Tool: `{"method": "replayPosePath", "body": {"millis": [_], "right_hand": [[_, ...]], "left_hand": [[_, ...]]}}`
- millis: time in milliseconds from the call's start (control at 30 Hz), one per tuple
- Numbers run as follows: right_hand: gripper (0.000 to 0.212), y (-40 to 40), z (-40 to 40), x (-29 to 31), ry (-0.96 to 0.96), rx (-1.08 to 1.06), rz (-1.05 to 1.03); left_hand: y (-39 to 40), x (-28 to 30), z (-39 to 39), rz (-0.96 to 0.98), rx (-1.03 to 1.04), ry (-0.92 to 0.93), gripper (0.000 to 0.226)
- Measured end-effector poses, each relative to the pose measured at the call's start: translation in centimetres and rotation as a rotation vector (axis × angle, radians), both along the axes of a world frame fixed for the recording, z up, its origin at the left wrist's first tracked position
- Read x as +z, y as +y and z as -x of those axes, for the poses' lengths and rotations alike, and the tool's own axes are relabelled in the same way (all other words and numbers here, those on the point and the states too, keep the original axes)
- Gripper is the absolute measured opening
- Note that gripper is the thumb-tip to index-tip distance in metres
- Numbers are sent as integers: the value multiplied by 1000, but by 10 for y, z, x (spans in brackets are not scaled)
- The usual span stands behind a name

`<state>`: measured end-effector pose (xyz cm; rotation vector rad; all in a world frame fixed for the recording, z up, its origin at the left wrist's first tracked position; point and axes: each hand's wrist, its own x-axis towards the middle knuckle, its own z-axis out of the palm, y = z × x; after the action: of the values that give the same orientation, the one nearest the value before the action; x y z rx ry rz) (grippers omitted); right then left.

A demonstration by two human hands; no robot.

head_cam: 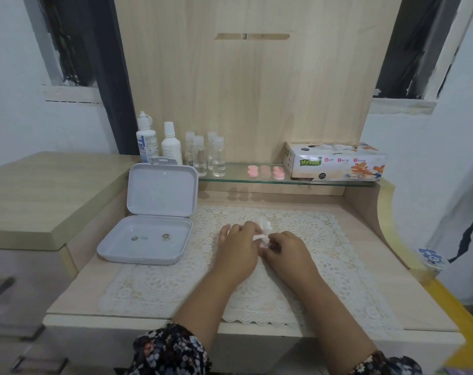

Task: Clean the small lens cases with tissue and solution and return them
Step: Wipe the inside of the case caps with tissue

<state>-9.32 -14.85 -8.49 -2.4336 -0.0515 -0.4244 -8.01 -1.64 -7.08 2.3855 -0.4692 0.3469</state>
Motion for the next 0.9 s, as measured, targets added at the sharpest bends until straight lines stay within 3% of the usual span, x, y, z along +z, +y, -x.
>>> {"method": "replayPosePath", "body": {"millis": [67, 133, 233, 400, 467, 800, 900], "right_hand": [[15, -1, 0, 0, 20, -2, -18], [21, -1, 0, -1, 36, -16, -41], [22, -1, 1, -1, 33, -31, -50], [22, -1, 2, -1, 33, -28, -74], [22, -1, 2, -1, 29, -33, -84], [28, 1, 3, 3, 35, -8, -11], [16, 2, 6, 6, 44, -1, -58]], "left_hand": [[6, -1, -4, 325, 19, 120, 17], [13, 1, -3, 470, 187, -9, 18], [18, 2, 3, 339, 345, -158, 19], [12, -3, 10, -62, 216, -102, 24], [11, -4, 11, -134, 203, -115, 27], [14, -5, 2, 125, 117, 93, 20], [16, -1, 0, 343, 111, 74, 25]]}}
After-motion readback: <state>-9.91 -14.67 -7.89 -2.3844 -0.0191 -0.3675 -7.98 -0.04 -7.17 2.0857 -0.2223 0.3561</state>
